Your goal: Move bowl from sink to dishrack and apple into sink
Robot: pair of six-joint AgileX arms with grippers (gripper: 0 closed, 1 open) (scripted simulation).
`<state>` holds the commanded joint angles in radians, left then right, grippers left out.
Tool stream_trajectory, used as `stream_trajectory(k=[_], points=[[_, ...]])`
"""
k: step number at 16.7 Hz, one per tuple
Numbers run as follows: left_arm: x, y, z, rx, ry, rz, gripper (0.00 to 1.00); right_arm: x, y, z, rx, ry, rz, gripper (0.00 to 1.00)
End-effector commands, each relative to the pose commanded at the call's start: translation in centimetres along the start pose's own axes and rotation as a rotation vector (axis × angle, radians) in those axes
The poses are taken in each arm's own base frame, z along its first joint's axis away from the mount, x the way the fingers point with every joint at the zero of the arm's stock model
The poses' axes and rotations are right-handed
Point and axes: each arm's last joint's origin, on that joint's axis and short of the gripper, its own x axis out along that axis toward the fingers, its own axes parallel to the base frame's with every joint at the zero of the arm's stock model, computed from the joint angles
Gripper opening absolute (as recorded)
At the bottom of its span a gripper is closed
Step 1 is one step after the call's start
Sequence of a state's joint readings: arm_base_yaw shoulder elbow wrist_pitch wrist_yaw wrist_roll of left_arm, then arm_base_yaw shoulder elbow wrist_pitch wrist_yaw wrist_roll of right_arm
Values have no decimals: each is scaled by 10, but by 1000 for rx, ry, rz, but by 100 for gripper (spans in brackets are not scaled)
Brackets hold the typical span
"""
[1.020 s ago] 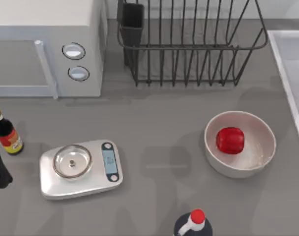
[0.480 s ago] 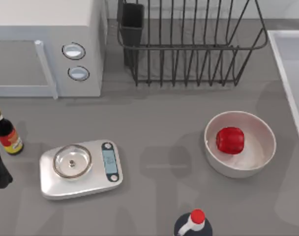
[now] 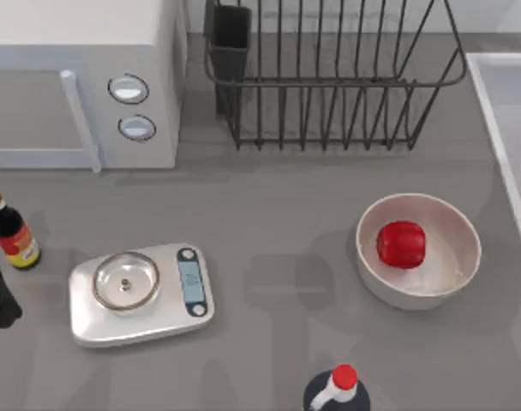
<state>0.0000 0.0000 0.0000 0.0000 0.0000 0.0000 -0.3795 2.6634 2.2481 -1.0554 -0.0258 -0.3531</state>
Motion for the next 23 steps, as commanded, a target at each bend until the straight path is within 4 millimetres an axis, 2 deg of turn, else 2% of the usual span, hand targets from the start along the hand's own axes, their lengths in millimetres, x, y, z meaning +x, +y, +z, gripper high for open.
stream_trajectory(k=[3,7,20,23], points=[[0,0,0,0,0,0,100,29,0,-3,0,5,2,100],[0,0,0,0,0,0,100,30,0,-3,0,6,2,100],[0,0,0,0,0,0,100,30,0,-3,0,6,2,2],[0,0,0,0,0,0,100,30,0,-3,0,6,2,0]])
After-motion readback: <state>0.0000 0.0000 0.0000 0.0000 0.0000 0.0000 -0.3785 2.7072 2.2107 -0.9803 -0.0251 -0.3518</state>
